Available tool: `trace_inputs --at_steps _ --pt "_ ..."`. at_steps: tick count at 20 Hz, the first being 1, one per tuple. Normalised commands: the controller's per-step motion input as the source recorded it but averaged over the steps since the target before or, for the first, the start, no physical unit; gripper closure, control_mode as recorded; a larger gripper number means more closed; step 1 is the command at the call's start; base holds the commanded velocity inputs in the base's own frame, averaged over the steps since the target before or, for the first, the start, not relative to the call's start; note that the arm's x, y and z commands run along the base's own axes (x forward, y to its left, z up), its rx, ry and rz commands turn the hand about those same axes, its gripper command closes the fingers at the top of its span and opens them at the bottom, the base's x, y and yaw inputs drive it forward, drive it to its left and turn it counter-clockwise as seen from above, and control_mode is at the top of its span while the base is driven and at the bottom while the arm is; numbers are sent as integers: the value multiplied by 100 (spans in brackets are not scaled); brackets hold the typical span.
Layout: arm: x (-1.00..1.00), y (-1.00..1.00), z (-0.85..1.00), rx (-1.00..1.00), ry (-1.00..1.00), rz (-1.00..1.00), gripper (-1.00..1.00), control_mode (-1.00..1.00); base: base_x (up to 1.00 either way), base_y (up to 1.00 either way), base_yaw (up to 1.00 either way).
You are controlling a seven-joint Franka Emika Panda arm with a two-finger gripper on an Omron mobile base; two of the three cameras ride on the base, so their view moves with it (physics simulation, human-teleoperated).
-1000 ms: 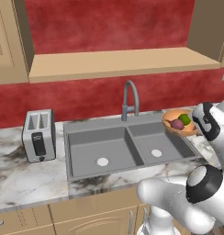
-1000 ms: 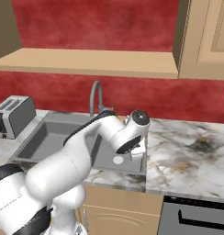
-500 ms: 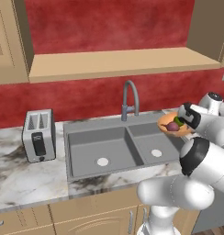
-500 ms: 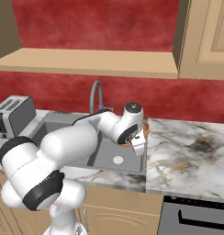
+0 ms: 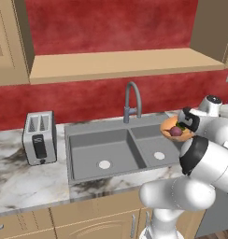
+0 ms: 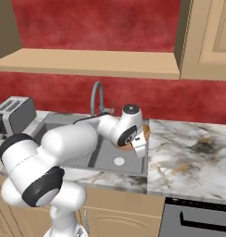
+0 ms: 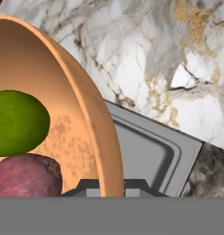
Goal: Dump the lime and onion from the bowl so the bowl can be washed. Place the bowl in the sink after clearing the leftovers.
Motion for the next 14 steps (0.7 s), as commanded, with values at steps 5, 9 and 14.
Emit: trace_inputs --at_steps 5,9,14 --pt "10 0 -25 -10 0 0 100 -100 0 0 0" --pt "8 0 -23 -4 0 0 100 -100 0 0 0" --pt "17 1 -16 -10 -2 0 100 -100 0 0 0"
